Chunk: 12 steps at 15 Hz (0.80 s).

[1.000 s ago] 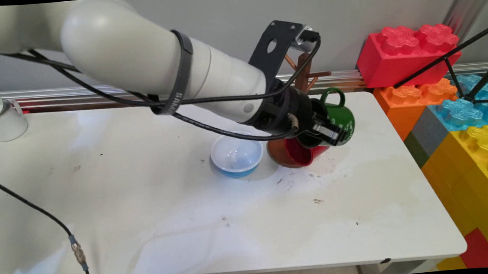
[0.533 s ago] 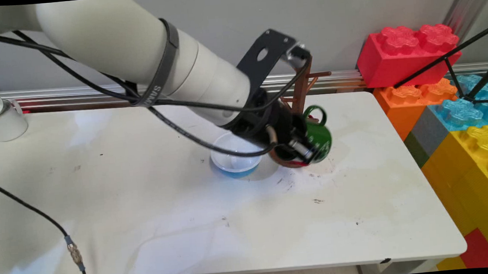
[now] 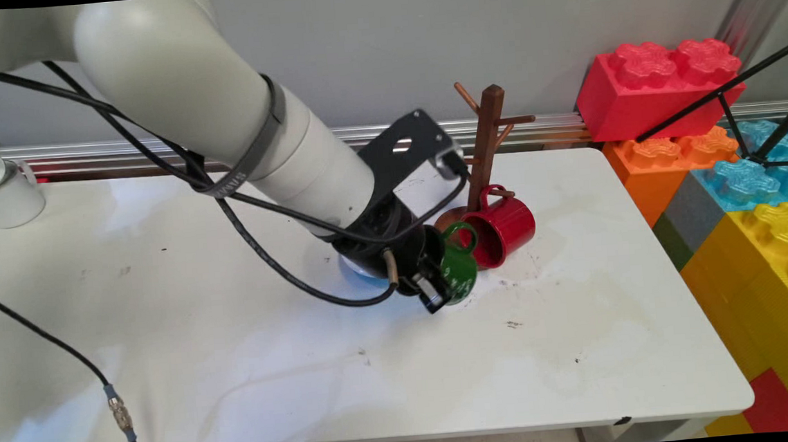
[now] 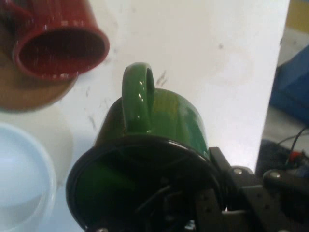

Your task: Place the picked object on the table

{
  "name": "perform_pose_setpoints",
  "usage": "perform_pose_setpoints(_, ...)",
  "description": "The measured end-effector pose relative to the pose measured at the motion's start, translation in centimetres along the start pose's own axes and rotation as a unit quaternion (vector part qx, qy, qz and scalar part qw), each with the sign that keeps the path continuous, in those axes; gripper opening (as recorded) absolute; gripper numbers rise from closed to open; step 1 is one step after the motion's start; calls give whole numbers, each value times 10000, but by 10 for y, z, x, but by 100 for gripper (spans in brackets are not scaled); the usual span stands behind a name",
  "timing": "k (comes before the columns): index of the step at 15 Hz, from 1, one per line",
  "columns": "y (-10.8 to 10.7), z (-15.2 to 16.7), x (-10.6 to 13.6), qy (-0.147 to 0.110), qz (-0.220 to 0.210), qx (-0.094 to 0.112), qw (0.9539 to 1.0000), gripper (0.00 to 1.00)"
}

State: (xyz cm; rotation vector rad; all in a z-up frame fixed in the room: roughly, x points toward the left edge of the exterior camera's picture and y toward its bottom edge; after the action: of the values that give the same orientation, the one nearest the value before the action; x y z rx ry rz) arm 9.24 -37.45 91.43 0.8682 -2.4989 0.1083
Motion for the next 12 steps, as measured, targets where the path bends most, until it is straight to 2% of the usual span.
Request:
perform_pose_setpoints(6, -3, 19, -3, -550, 158, 142, 9983, 0)
perform_pose_setpoints(12, -1, 37, -4, -1232, 263, 266, 9917, 0)
